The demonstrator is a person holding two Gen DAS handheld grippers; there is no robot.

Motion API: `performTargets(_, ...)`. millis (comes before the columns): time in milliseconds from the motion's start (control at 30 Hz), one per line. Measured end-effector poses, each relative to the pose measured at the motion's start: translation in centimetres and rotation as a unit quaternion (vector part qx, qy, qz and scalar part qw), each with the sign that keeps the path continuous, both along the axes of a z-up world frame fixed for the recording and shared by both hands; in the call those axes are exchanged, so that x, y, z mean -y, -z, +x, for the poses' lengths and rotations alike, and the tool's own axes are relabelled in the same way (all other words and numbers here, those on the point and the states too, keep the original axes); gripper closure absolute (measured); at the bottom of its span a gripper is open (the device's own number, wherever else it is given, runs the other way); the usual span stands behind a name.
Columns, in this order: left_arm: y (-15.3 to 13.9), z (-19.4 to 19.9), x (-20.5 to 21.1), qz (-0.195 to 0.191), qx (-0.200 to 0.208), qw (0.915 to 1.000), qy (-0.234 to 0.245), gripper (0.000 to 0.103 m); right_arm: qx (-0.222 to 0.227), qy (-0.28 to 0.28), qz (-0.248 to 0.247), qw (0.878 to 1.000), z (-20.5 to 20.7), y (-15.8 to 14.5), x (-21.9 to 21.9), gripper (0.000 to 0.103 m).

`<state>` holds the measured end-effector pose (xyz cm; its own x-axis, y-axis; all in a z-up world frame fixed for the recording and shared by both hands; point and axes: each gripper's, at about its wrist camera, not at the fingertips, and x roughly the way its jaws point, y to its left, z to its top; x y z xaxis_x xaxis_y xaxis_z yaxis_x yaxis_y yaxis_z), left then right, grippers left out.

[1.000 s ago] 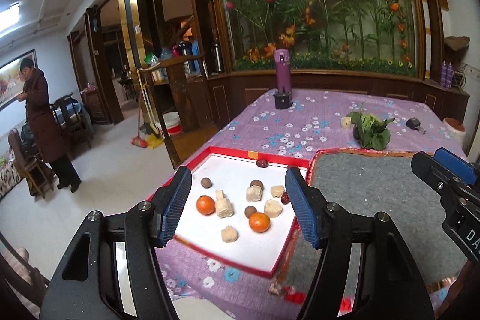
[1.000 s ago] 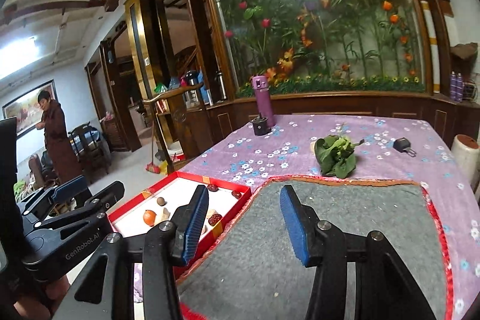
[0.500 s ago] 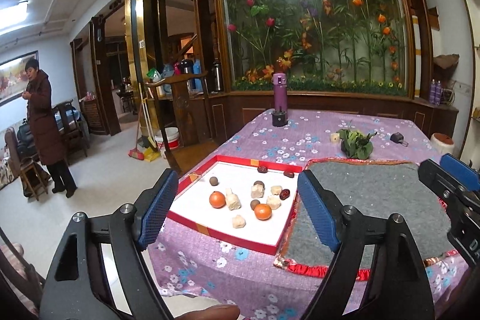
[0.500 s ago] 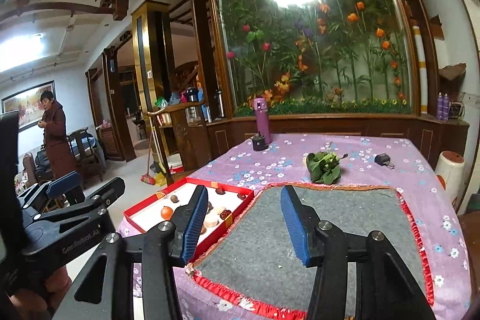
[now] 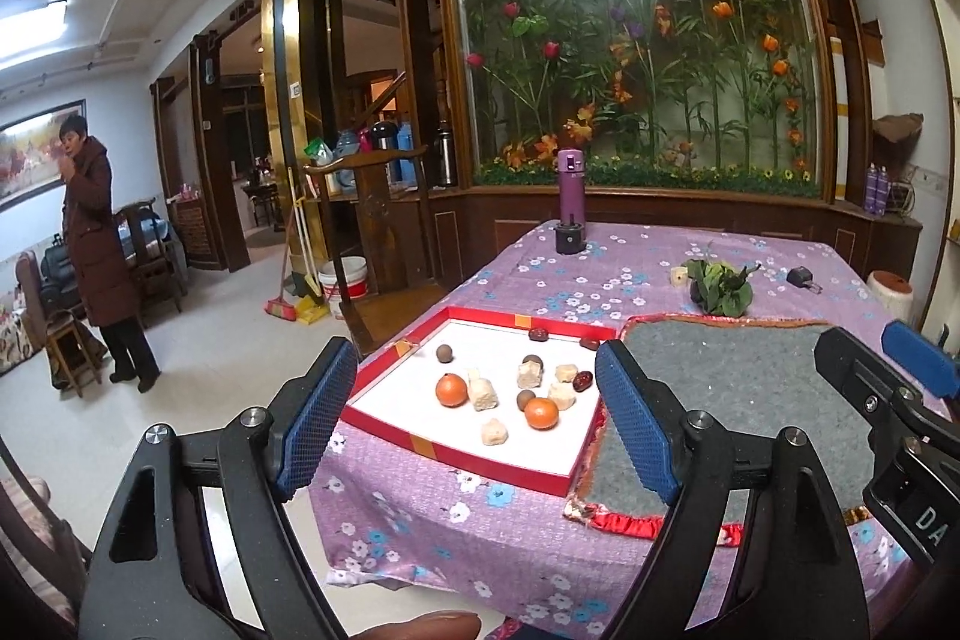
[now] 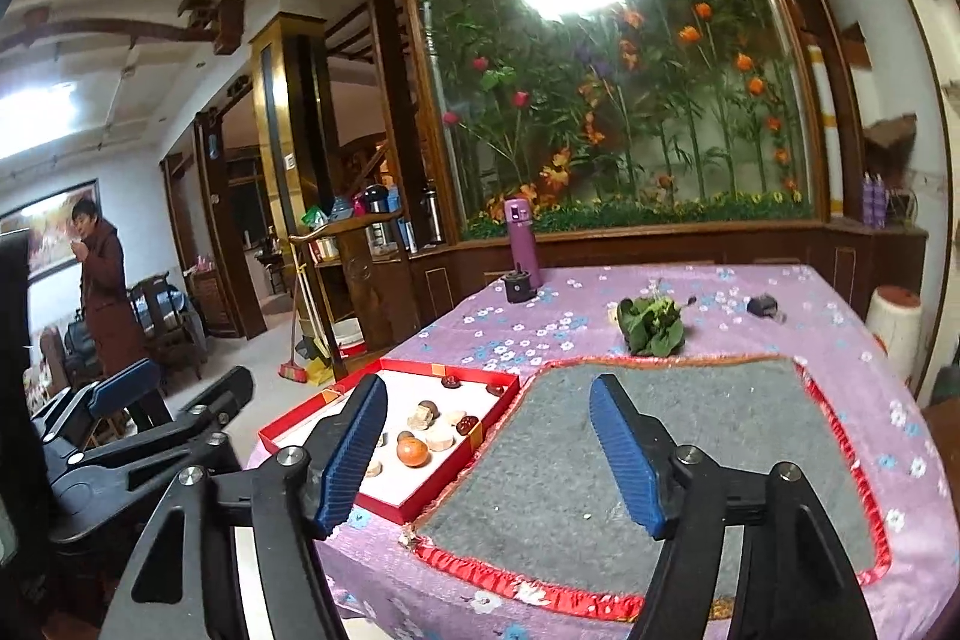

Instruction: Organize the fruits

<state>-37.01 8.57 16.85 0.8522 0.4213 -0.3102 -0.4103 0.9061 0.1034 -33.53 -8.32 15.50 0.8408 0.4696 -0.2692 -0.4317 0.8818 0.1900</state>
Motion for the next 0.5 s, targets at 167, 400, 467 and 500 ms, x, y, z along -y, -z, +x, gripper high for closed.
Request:
performTargets(167,0.06,0.05,-0.3,-0.002,0.001,1.0,-0.006,0.021,-0.01,0.003,0.004,1.0,0.55,0.21,0.28,0.034)
performTargets(400,0.16,0.03,-0.13,0.0,0.001,1.0,-0.005,0.021,-0.007,0.008,0.01,1.0,0.49,0.0,0.64,0.034)
performTargets(467,0.16,0.03,-0.09,0.002,0.002,1.0,-0.007,0.021,-0.003,0.007,0.009,1.0,0.3,0.01,0.56,0.033)
performTargets(500,0.1,-0.05,-0.14,0.002,0.003,1.0,-0.009,0.021,-0.001,0.006,0.008,1.0,0.18,0.04,0.51,0.033)
